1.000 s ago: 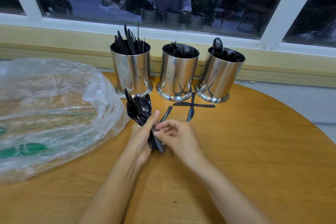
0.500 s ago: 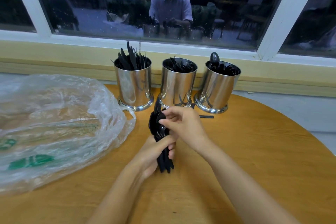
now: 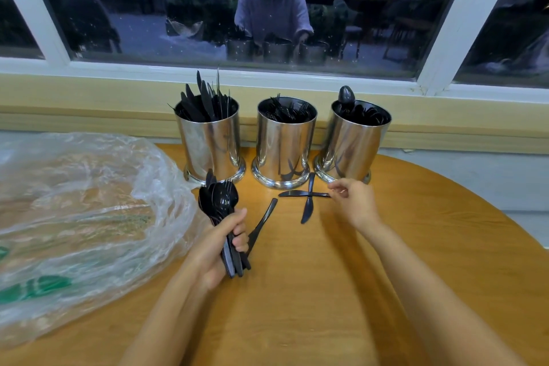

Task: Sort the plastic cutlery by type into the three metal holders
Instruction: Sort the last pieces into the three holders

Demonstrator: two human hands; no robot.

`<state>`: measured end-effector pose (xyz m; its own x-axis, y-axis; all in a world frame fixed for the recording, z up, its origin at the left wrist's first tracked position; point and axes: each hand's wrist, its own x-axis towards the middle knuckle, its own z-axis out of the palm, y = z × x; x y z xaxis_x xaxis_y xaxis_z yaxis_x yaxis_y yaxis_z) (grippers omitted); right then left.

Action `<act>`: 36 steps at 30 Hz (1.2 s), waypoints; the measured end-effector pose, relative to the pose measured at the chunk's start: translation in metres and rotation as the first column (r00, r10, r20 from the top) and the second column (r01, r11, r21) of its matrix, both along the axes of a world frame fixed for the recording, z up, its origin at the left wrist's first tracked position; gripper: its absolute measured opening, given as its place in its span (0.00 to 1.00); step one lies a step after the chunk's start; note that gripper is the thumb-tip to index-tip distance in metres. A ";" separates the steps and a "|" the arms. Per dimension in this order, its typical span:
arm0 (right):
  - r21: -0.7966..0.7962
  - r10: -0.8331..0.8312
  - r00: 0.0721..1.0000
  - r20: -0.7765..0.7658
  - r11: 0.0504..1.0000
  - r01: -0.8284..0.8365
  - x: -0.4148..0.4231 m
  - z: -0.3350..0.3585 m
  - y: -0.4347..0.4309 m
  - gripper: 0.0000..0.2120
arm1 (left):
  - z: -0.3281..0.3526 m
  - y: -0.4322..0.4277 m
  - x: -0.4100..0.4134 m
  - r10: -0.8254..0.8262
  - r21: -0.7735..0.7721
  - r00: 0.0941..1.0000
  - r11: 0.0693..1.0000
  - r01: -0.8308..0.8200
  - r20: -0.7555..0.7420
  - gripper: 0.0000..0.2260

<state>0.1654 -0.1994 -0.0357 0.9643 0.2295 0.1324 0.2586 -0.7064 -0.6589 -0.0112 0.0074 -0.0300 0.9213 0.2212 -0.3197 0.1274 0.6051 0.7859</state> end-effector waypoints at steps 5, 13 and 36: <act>-0.280 0.125 0.992 -0.006 0.952 -0.122 0.018 -0.016 0.005 0.18 | 0.000 0.001 0.017 0.005 0.011 1.000 1.000 -0.005 0.016 0.09; -0.430 0.372 0.917 0.144 0.858 -0.281 0.022 -0.009 0.015 0.07 | -0.006 0.007 0.022 0.039 -0.011 0.999 0.999 -0.039 0.001 0.07; -0.528 0.603 0.782 0.157 0.720 -0.450 -0.007 -0.002 0.034 0.03 | 0.004 0.025 -0.003 0.117 -0.075 0.993 0.991 -0.114 0.030 0.11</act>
<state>0.1583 -0.1659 -0.0372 0.5936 0.7923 0.1406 0.8043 -0.5783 -0.1366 -0.0139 0.0324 -0.0256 0.9017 0.3041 -0.3073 0.0269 0.6699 0.7419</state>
